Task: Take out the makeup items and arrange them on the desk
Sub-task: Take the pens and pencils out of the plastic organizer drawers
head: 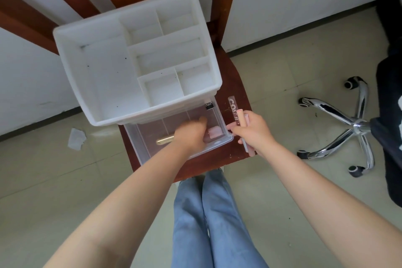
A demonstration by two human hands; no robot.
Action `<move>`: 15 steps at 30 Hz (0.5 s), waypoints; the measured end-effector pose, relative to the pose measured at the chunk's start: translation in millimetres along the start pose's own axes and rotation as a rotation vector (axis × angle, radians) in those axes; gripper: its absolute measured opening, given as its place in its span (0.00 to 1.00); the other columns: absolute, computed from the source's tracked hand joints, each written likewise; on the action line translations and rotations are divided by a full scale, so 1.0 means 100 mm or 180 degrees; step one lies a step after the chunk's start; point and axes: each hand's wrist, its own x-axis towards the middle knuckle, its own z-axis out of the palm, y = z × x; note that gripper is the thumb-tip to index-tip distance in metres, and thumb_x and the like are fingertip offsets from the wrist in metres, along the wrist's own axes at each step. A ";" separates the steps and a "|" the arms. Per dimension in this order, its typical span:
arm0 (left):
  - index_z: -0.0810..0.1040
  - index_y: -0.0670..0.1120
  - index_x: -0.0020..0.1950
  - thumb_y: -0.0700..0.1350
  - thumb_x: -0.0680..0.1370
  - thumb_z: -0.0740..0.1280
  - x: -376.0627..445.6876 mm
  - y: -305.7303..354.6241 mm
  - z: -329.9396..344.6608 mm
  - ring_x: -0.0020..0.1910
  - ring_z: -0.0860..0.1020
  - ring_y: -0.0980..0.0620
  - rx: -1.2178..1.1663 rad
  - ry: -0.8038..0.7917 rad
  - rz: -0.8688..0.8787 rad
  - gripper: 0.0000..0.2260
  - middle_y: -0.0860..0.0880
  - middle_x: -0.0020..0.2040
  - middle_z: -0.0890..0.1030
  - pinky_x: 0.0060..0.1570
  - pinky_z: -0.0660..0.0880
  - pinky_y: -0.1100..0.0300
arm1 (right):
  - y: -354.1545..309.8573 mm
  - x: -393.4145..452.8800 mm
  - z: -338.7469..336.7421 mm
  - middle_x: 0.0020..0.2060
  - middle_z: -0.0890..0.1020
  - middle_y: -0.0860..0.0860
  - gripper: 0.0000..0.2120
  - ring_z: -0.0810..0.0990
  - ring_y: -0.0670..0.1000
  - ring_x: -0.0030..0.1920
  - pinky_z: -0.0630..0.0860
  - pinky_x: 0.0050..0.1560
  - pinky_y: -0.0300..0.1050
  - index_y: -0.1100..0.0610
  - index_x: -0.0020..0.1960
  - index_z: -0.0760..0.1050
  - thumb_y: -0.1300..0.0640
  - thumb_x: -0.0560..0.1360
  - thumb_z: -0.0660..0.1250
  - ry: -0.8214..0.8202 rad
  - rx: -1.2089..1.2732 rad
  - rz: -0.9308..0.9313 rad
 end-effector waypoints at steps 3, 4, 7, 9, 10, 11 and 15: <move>0.70 0.43 0.53 0.46 0.74 0.63 -0.06 -0.08 -0.08 0.48 0.76 0.42 -0.0299 -0.0173 -0.0129 0.11 0.42 0.50 0.78 0.41 0.69 0.57 | -0.01 -0.02 0.00 0.40 0.81 0.55 0.07 0.77 0.53 0.38 0.73 0.31 0.42 0.55 0.39 0.70 0.65 0.71 0.64 0.0083 -0.0087 0.0001; 0.72 0.43 0.53 0.47 0.73 0.64 -0.10 -0.11 -0.12 0.47 0.76 0.42 -0.0499 -0.0230 -0.0173 0.12 0.42 0.49 0.78 0.41 0.69 0.57 | -0.01 -0.05 0.00 0.37 0.80 0.55 0.05 0.76 0.55 0.38 0.71 0.33 0.43 0.56 0.39 0.70 0.64 0.71 0.64 0.0231 -0.0315 -0.0115; 0.76 0.43 0.52 0.46 0.71 0.66 -0.33 -0.21 -0.23 0.44 0.76 0.44 -0.1266 -0.0258 -0.0284 0.12 0.44 0.46 0.80 0.41 0.70 0.58 | -0.09 -0.21 0.05 0.30 0.77 0.53 0.04 0.73 0.57 0.36 0.61 0.34 0.42 0.58 0.39 0.71 0.60 0.72 0.64 0.0747 -0.1314 -0.0747; 0.76 0.45 0.46 0.45 0.71 0.64 -0.52 -0.30 -0.29 0.40 0.74 0.47 -0.1757 -0.0159 -0.0359 0.06 0.48 0.39 0.78 0.37 0.68 0.60 | -0.21 -0.32 0.16 0.33 0.74 0.53 0.05 0.71 0.56 0.36 0.63 0.35 0.42 0.56 0.38 0.69 0.59 0.72 0.63 0.0632 -0.1600 -0.0984; 0.74 0.47 0.41 0.43 0.71 0.63 -0.61 -0.35 -0.32 0.37 0.73 0.49 -0.1911 -0.0099 -0.0432 0.01 0.51 0.35 0.75 0.34 0.67 0.61 | -0.27 -0.34 0.23 0.34 0.73 0.52 0.06 0.71 0.55 0.37 0.64 0.36 0.42 0.55 0.38 0.67 0.60 0.72 0.63 0.0428 -0.1753 -0.1002; 0.71 0.50 0.37 0.40 0.72 0.63 -0.68 -0.40 -0.33 0.34 0.71 0.52 -0.2010 -0.0060 -0.0524 0.06 0.53 0.32 0.73 0.32 0.66 0.62 | -0.32 -0.34 0.31 0.36 0.73 0.52 0.05 0.73 0.55 0.39 0.65 0.37 0.42 0.55 0.40 0.68 0.61 0.72 0.63 0.0198 -0.1996 -0.0964; 0.67 0.51 0.33 0.36 0.71 0.63 -0.97 -0.62 -0.32 0.34 0.71 0.51 -0.2234 0.0062 -0.0903 0.12 0.52 0.32 0.72 0.35 0.67 0.60 | -0.51 -0.12 0.74 0.61 0.69 0.59 0.18 0.75 0.59 0.57 0.72 0.47 0.49 0.61 0.63 0.69 0.57 0.75 0.63 -0.0121 -0.3040 -0.0531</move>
